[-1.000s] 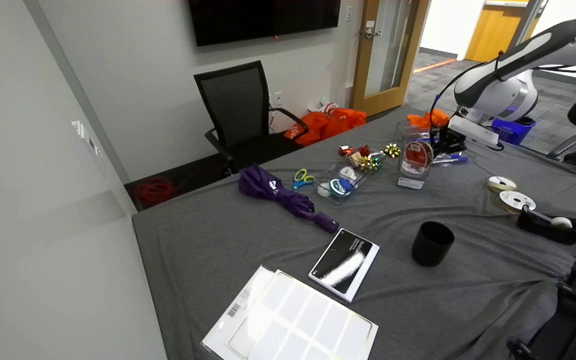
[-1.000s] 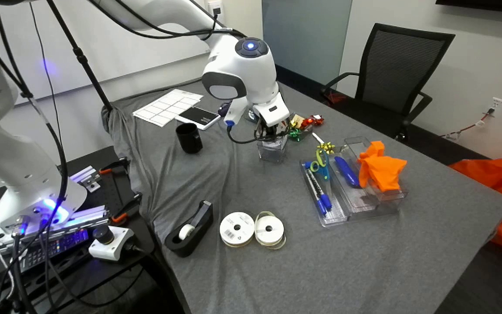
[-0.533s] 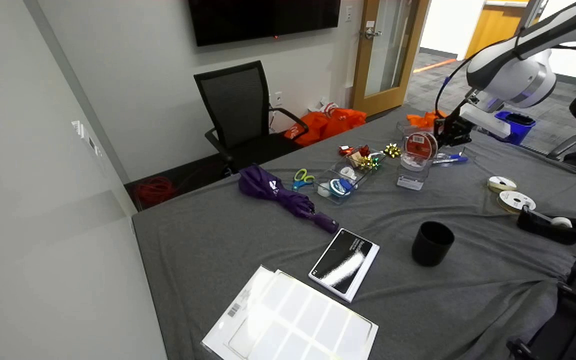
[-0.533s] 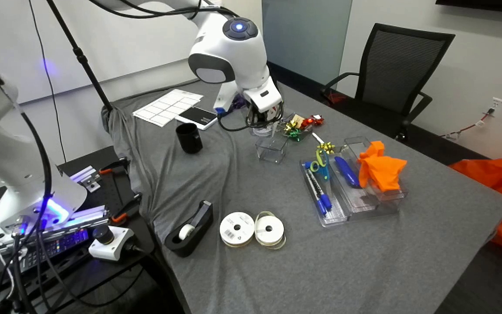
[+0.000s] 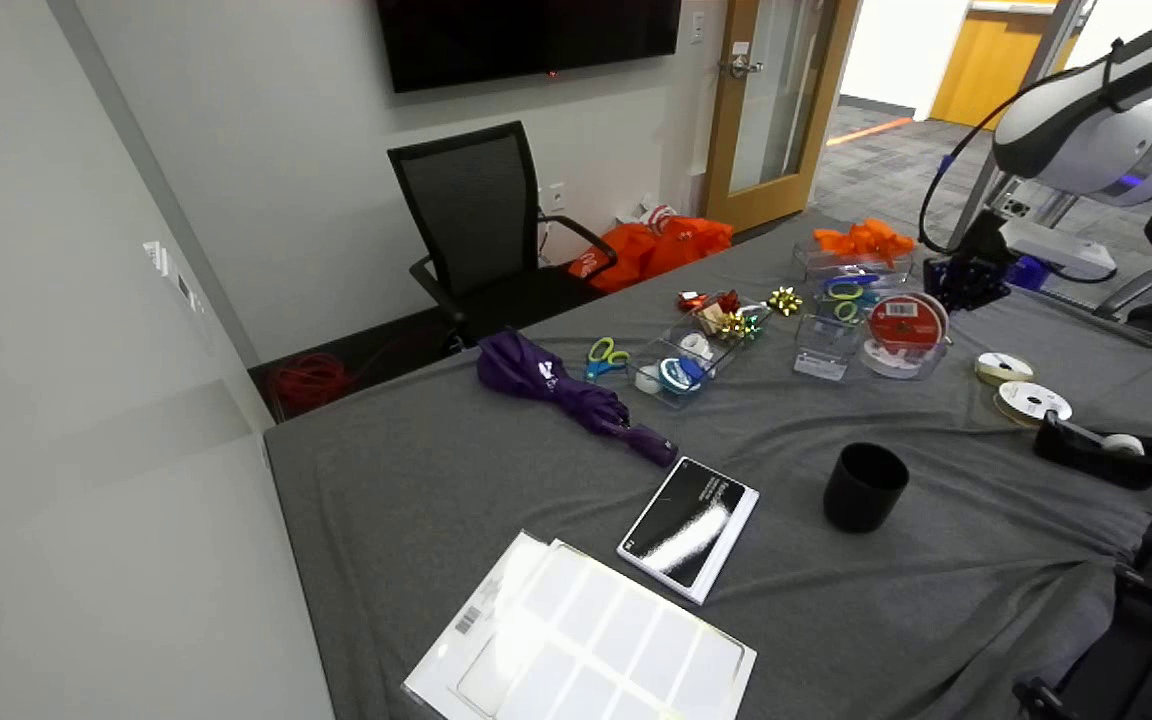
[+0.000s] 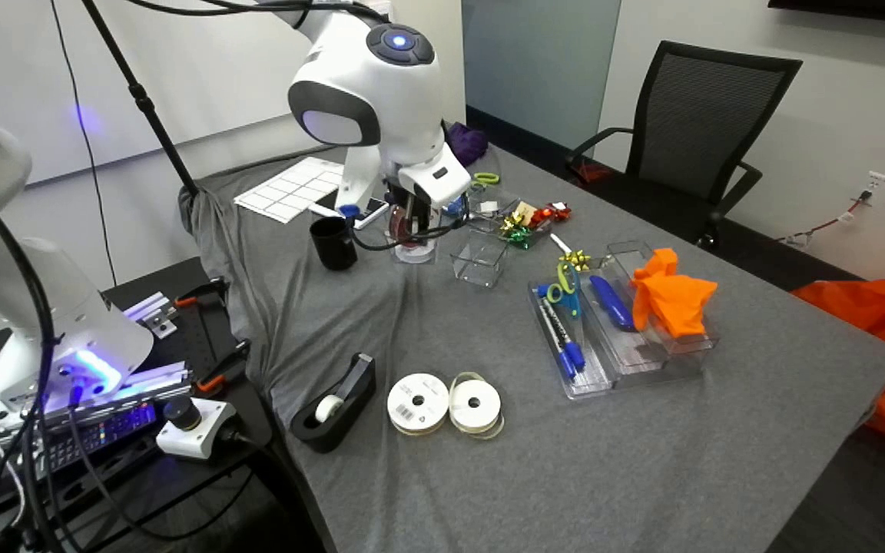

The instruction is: Put the circular object inside the transparent box

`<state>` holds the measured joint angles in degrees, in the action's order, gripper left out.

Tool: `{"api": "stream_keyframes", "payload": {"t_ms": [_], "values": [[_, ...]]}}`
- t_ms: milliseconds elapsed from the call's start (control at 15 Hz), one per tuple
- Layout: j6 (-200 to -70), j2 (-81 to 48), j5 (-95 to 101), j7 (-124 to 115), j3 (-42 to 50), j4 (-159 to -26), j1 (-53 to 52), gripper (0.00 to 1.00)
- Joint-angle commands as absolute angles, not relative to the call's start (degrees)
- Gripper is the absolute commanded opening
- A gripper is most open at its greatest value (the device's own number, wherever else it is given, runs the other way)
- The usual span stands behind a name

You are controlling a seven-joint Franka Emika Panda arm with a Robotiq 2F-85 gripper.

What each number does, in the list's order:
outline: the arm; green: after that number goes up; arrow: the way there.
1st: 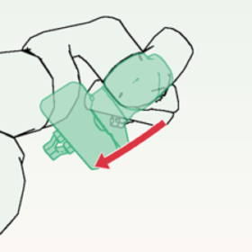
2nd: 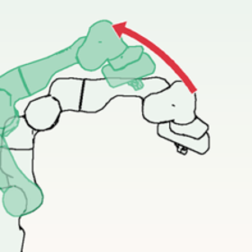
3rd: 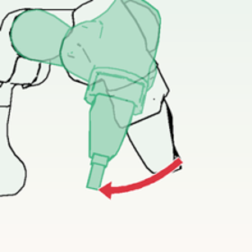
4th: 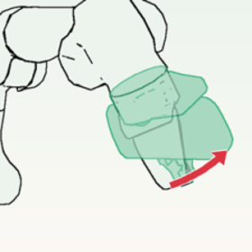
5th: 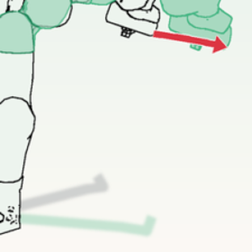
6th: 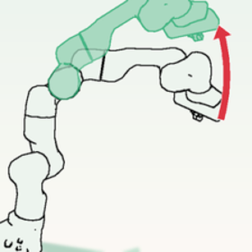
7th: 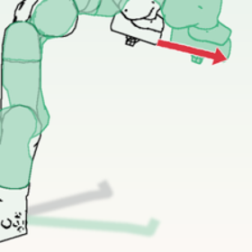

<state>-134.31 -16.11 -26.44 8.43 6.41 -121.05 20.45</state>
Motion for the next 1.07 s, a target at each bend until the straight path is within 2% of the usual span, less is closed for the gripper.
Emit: {"api": "stream_keyframes", "payload": {"t_ms": [0, 600, 667, 800, 1000], "values": [[-134.1, -15.8, -20.6, 13.2, 9.3, -123.3, 20.1, 0.01], [-142.7, -24.4, -15.9, 17.7, 9.3, -120.5, 21.9, 0.01], [-142.8, -24.8, -15.3, 17.6, 9.4, -120.1, 21.9, 0.29], [-141.9, -24.8, -16.3, 18.3, 8.7, -119.4, 22.7, 0.36], [-141.5, -24.8, -17.2, 18.5, 8.1, -118.4, 23.2, 0.57]]}}
